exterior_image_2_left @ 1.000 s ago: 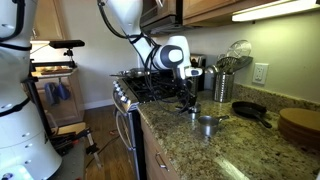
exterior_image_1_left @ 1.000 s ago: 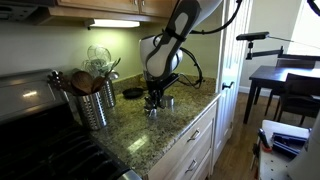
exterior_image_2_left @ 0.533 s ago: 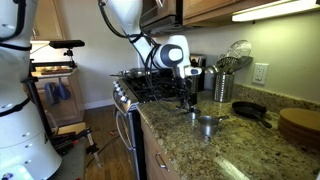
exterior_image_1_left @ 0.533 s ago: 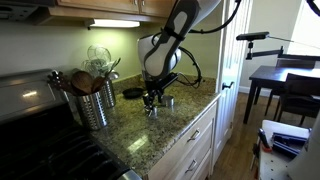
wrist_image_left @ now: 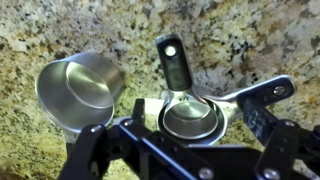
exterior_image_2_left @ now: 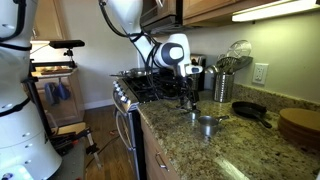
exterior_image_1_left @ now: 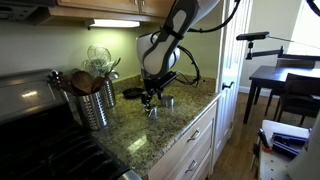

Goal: Put the measuring cups one inside the other

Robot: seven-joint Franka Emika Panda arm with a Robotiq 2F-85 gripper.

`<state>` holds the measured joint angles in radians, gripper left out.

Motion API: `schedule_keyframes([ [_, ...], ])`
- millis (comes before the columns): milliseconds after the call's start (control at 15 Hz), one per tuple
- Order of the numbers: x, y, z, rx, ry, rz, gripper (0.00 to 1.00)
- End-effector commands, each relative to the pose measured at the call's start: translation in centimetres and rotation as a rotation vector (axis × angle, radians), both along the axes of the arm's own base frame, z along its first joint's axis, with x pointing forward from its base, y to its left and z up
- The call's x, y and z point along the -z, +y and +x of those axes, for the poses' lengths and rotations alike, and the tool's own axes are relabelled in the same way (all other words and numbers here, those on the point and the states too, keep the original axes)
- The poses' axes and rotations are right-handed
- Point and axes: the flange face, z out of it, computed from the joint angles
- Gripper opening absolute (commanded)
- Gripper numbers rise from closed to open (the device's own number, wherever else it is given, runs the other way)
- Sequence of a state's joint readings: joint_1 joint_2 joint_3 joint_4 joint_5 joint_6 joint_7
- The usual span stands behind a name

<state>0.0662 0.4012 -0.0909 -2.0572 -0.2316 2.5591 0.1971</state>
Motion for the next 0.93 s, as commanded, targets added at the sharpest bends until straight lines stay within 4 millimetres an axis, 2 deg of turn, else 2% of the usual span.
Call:
schedule_keyframes([
  [0,-1.00,0.35,-0.17,0.021,0.001,0.005,1.00],
  [867,-0.47,0.96,0.48,0.106,-0.039,0.006,1.00],
])
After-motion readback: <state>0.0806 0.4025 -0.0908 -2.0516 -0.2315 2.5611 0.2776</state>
